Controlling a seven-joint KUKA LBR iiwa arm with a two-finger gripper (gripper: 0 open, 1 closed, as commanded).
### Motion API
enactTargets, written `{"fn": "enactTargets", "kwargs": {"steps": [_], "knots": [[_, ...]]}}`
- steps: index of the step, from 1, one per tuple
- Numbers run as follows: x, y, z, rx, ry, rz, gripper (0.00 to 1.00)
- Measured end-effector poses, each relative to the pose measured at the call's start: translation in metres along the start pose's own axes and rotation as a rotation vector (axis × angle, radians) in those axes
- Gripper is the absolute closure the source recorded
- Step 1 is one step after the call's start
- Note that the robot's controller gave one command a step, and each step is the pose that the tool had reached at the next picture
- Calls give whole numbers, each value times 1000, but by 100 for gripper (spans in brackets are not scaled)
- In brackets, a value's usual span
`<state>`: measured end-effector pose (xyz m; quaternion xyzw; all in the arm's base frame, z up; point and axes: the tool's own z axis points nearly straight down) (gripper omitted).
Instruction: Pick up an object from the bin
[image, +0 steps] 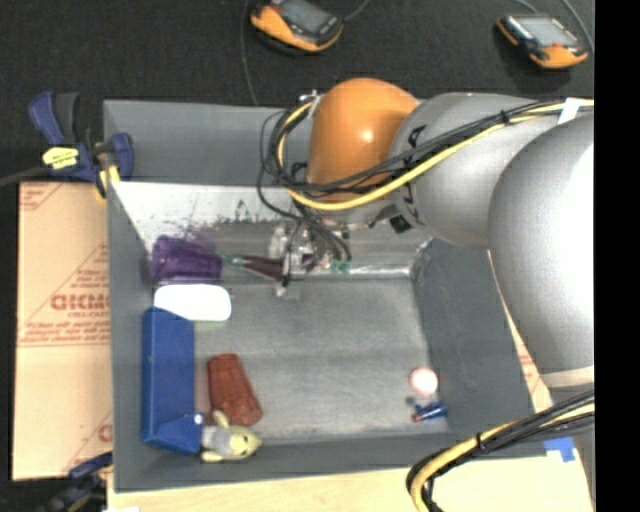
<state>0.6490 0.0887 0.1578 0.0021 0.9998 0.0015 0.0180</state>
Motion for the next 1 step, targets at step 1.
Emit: {"fn": "enactTargets", "kwargs": {"steps": [1], "knots": [[7, 11, -52, -1, 7, 88, 100]]}}
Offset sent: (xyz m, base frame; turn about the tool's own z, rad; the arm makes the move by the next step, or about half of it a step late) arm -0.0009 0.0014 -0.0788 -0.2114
